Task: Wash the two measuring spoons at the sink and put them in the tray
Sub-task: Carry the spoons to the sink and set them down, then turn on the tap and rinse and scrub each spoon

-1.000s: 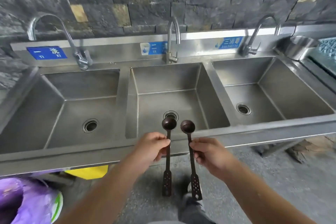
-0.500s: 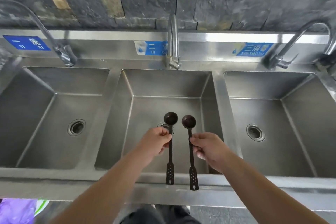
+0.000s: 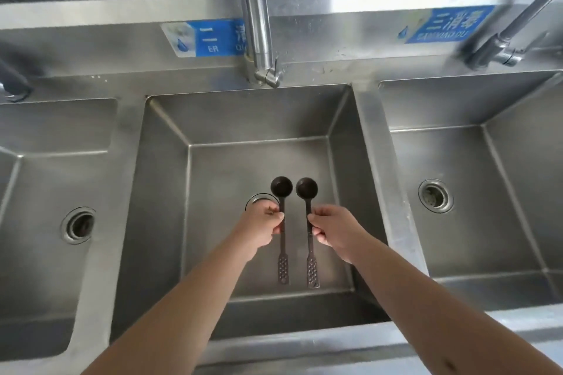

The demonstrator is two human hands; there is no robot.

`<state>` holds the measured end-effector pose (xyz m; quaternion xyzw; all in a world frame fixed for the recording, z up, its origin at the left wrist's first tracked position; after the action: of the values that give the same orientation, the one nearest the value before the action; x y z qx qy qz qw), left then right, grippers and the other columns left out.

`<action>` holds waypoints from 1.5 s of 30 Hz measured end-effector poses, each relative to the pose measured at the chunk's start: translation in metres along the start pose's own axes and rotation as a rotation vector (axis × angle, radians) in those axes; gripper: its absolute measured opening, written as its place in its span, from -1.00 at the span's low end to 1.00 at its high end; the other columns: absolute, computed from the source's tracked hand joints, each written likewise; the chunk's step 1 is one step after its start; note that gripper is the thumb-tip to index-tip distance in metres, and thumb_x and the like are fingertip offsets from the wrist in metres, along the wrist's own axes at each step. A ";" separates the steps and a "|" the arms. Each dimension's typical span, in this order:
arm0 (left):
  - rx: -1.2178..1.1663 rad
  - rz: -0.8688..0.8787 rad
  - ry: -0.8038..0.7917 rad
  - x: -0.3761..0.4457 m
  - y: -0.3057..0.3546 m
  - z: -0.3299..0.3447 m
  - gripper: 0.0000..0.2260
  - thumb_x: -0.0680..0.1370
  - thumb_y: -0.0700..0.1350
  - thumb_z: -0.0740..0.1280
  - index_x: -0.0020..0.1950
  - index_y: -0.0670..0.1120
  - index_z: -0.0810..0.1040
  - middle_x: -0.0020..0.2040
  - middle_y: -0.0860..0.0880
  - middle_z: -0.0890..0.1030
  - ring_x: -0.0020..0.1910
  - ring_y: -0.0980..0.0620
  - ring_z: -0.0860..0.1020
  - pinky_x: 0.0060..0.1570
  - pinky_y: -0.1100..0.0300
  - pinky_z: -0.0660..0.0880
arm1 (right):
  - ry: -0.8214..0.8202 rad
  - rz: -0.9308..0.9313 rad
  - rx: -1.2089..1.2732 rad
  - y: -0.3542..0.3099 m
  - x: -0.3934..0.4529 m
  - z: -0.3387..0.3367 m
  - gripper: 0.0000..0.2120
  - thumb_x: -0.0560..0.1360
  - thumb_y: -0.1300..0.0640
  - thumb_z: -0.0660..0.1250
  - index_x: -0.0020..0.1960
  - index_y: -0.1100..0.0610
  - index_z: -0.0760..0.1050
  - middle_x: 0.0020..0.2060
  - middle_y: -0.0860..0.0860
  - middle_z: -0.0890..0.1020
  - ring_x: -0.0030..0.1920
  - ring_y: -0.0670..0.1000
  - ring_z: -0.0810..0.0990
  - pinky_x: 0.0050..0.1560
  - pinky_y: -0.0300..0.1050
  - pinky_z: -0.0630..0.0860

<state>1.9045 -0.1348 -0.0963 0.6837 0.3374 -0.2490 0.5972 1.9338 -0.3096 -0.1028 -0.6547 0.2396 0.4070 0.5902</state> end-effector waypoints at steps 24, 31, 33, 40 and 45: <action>0.185 -0.111 -0.003 0.180 -0.151 0.045 -0.74 0.52 -0.34 0.29 -0.29 -0.04 0.44 -0.37 -0.06 0.54 -0.45 0.01 0.54 -0.54 0.28 0.41 | 0.189 0.117 -0.324 0.126 0.168 -0.015 -0.68 0.57 0.29 0.27 -0.34 0.08 0.45 -0.41 0.02 0.48 -0.44 -0.08 0.44 -0.55 -0.34 0.36; 0.460 0.092 0.076 0.176 -0.132 0.042 -0.91 0.46 -0.22 0.40 -0.25 -0.10 0.58 -0.27 -0.11 0.66 -0.26 -0.06 0.64 -0.18 0.12 0.59 | 0.222 0.111 -0.443 0.134 0.178 -0.022 -0.81 0.49 0.19 0.40 -0.30 0.06 0.57 -0.41 0.00 0.60 -0.43 -0.06 0.56 -0.24 -0.19 0.50; 0.525 0.111 0.091 0.172 -0.127 0.040 -0.95 0.45 -0.14 0.41 -0.19 -0.10 0.61 -0.22 -0.10 0.67 -0.17 -0.08 0.63 -0.13 0.12 0.55 | 0.262 0.096 -0.506 0.130 0.176 -0.027 -0.84 0.46 0.13 0.44 -0.30 0.05 0.60 -0.42 -0.02 0.65 -0.42 -0.09 0.60 -0.28 -0.26 0.50; 0.613 0.070 0.070 0.134 -0.107 0.015 -0.48 0.44 0.17 0.33 0.35 0.01 0.43 0.22 -0.05 0.60 0.19 -0.06 0.55 0.14 0.06 0.50 | 0.263 0.051 -0.630 0.101 0.138 -0.030 -0.68 0.46 0.02 0.43 0.19 0.07 0.59 0.08 0.03 0.66 0.09 0.05 0.60 0.06 -0.10 0.51; 0.605 0.169 0.146 0.090 -0.029 -0.030 -0.32 0.39 0.29 0.23 0.48 0.11 0.22 0.40 0.00 0.45 0.37 -0.04 0.40 0.26 0.07 0.39 | 0.203 -0.085 -0.712 0.019 0.090 -0.007 -0.41 0.42 -0.03 0.43 0.42 -0.07 0.36 0.18 0.04 0.60 0.04 0.07 0.61 -0.02 -0.06 0.61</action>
<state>1.9394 -0.0886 -0.1769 0.8718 0.2323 -0.2380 0.3597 1.9703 -0.3051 -0.1874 -0.8654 0.1130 0.3727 0.3152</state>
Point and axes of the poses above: each hand's wrist, its own x-axis towards the middle knuckle, its own z-axis out of the palm, y = z × x, the point moved 9 cm from there along x, towards the middle knuckle
